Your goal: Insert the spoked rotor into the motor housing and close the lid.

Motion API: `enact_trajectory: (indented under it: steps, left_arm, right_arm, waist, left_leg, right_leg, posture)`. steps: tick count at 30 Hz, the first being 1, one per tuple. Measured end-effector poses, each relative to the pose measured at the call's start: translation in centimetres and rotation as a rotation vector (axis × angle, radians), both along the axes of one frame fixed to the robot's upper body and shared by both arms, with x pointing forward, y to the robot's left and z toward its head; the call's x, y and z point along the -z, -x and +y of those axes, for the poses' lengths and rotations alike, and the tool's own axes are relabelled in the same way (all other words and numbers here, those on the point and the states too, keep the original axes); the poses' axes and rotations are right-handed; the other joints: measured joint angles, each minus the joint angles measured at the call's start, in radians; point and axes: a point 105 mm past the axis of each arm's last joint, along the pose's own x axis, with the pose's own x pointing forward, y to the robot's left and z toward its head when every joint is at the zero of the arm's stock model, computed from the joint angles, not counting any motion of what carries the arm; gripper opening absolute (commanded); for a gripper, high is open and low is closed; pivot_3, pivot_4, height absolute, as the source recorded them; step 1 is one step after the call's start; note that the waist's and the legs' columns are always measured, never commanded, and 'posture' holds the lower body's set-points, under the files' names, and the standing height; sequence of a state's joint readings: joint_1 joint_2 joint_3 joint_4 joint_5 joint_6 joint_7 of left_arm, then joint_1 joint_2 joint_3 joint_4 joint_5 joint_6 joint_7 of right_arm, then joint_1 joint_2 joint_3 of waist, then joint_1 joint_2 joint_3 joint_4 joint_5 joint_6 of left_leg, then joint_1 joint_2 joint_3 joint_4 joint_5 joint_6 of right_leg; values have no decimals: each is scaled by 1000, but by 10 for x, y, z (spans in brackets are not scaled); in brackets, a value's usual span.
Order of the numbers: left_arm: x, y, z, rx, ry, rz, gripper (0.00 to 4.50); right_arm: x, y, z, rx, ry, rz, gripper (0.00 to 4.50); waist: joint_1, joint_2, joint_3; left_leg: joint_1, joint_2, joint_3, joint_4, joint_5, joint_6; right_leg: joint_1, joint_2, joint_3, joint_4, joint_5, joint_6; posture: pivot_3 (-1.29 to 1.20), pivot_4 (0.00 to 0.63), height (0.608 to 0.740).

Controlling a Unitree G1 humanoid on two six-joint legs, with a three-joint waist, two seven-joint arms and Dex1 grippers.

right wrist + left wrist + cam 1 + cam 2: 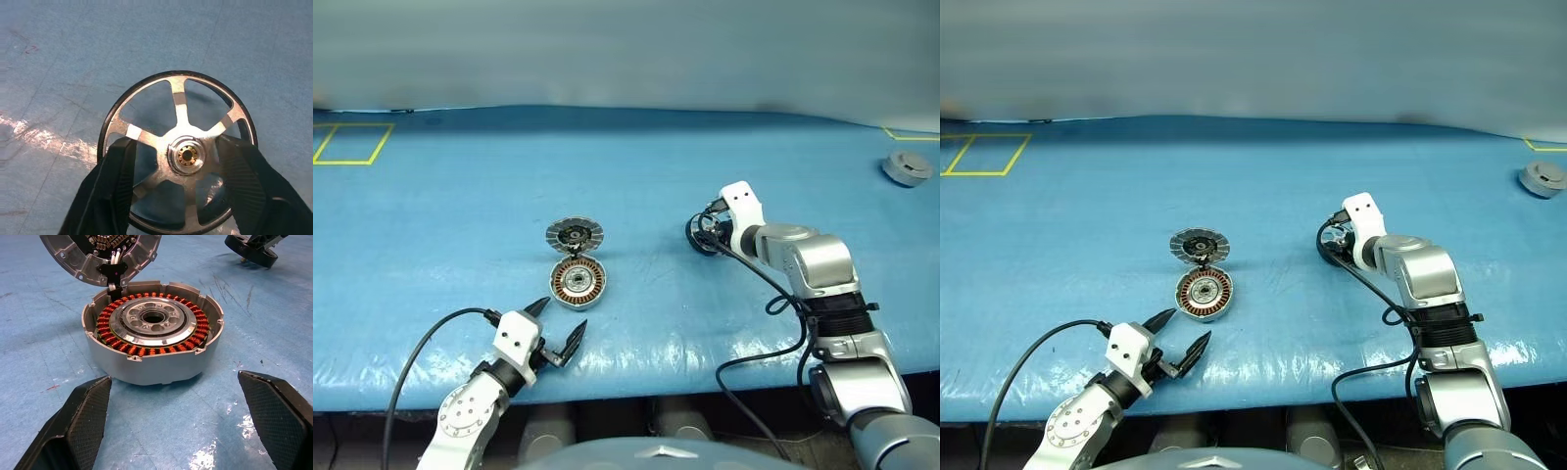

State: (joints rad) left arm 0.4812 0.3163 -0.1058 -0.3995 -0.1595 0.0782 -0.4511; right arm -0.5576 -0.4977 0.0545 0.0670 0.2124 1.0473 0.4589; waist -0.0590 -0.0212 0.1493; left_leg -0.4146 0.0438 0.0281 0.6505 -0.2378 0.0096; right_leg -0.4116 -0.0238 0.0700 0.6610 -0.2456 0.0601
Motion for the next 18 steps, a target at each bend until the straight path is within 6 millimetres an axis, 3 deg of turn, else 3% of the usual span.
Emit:
enact_trajectory:
  steps: [2, 11, 14, 18]
  left_arm:
    - [0, 0, 0, -3, 0, 0, 4500]
    - [0, 0, 2, -11, -4, 1, 4500]
    - [0, 0, 4, -19, -8, 0, 4500]
    - [0, 0, 5, -20, -10, -2, 4500]
  right_arm:
    - [-1, 0, -1, 1, 1, -3, 1832]
    - [-1, 12, 6, -81, 72, -26, 1814]
    - [-13, 24, 25, -236, 146, -91, 1312]
    - [-46, 54, 66, -536, 170, -191, 1282]
  waist:
    - [-1, -1, -1]
    - [0, 0, 0]
    - [-2, 1, 1]
    - [-1, 2, 1]
  left_leg:
    - [1, 0, 0, 1, 0, 0]
    - [0, 0, 0, 1, 0, 0]
    - [-1, 0, 0, 1, 0, 0]
    - [-1, 1, -2, 1, 0, 0]
  right_leg:
    - [1, 0, 0, 0, -1, -1]
    - [0, 0, 0, 0, -2, -3]
    - [-2, 0, 0, 1, 0, 0]
    - [-1, 0, -1, 1, 0, -1]
  posture:
    - [0, 150, 740]
    - [0, 150, 740]
    - [0, 150, 740]
    - [0, 150, 740]
